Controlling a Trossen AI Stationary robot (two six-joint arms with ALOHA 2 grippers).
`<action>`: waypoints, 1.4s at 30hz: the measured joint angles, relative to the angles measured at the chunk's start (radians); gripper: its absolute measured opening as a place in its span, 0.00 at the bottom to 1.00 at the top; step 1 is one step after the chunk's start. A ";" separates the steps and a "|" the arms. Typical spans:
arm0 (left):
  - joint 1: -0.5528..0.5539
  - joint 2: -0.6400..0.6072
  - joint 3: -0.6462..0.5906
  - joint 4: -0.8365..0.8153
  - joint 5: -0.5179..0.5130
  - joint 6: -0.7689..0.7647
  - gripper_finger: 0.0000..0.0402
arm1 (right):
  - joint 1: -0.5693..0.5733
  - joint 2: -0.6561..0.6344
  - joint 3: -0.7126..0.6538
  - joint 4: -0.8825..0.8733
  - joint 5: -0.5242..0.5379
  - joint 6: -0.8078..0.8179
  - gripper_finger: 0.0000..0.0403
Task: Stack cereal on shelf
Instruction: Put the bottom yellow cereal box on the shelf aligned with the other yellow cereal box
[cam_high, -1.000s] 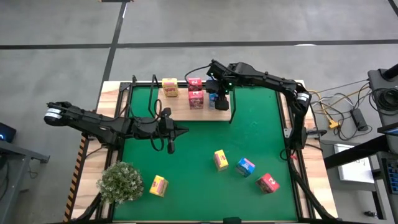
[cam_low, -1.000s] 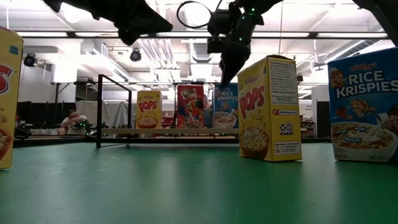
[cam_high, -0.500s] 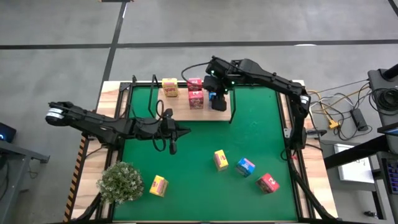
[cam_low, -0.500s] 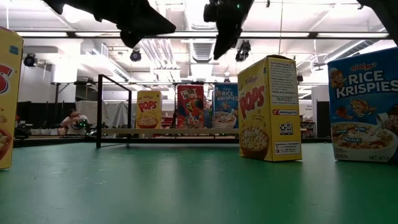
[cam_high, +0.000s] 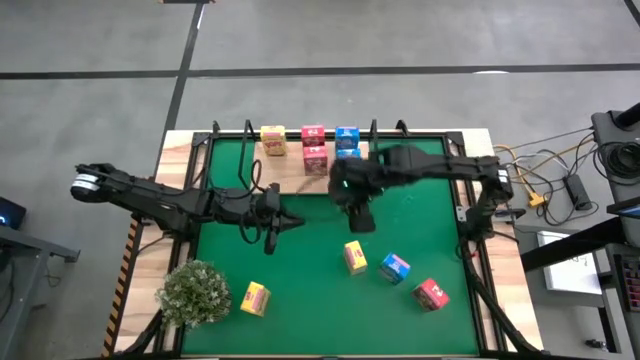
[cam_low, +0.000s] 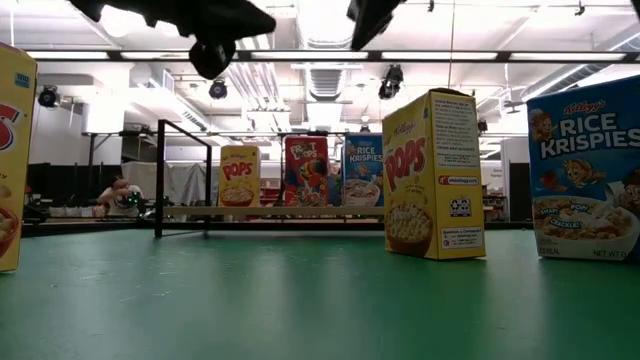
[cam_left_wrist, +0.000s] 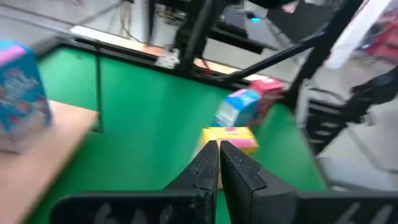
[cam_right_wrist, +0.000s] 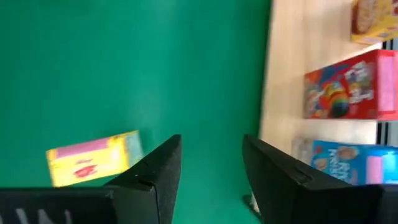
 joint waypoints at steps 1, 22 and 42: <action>-0.002 -0.004 0.000 -0.002 0.013 -0.020 0.00 | 0.025 -0.015 -0.023 0.003 0.005 0.013 0.38; -0.132 0.078 0.035 -0.090 0.065 -0.588 0.00 | 0.235 -0.331 -0.681 0.595 0.063 0.115 0.20; -0.378 0.498 0.764 -1.237 0.128 -1.066 0.12 | 0.232 -0.451 -0.817 0.999 0.076 -0.226 0.15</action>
